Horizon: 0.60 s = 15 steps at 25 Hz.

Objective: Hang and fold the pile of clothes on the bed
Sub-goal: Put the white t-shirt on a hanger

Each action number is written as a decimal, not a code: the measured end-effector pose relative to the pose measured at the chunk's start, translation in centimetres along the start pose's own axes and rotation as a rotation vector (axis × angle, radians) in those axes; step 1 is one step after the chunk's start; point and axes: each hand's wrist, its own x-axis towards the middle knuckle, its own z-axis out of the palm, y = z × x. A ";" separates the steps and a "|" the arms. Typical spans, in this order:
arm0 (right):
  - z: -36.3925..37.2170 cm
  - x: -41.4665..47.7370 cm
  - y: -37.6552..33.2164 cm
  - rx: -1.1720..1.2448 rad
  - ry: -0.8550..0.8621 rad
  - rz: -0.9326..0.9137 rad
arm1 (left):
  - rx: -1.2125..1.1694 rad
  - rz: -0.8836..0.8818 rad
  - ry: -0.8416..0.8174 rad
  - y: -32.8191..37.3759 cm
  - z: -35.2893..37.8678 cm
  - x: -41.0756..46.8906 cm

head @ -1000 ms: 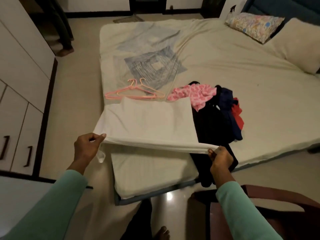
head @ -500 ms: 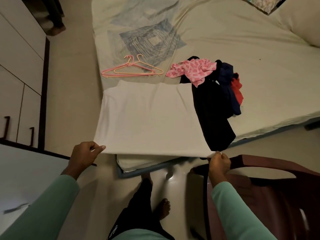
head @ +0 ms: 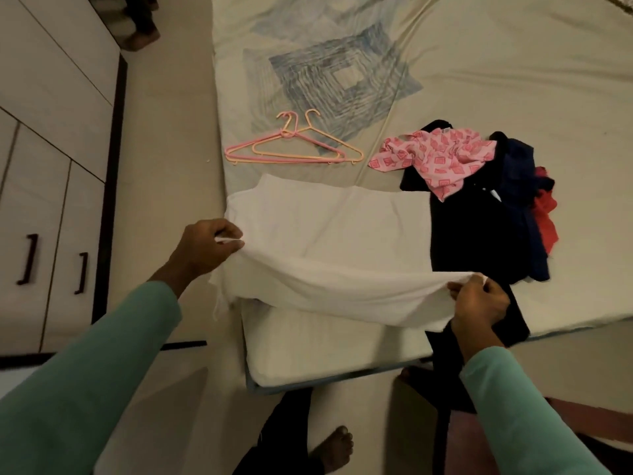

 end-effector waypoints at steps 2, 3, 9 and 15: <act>4.0 3.1 -1.7 0.041 0.057 0.034 | 0.104 0.069 -0.014 -0.8 0.2 6.3; 5.8 4.5 -2.2 0.068 0.093 0.054 | 0.140 0.090 0.016 -1.2 0.6 9.1; 16.8 10.5 -1.9 0.152 0.158 0.069 | 0.067 -0.044 0.165 -3.4 6.8 23.3; 23.0 14.2 0.2 -0.021 0.087 -0.080 | 0.054 -0.106 0.168 -5.6 11.4 30.3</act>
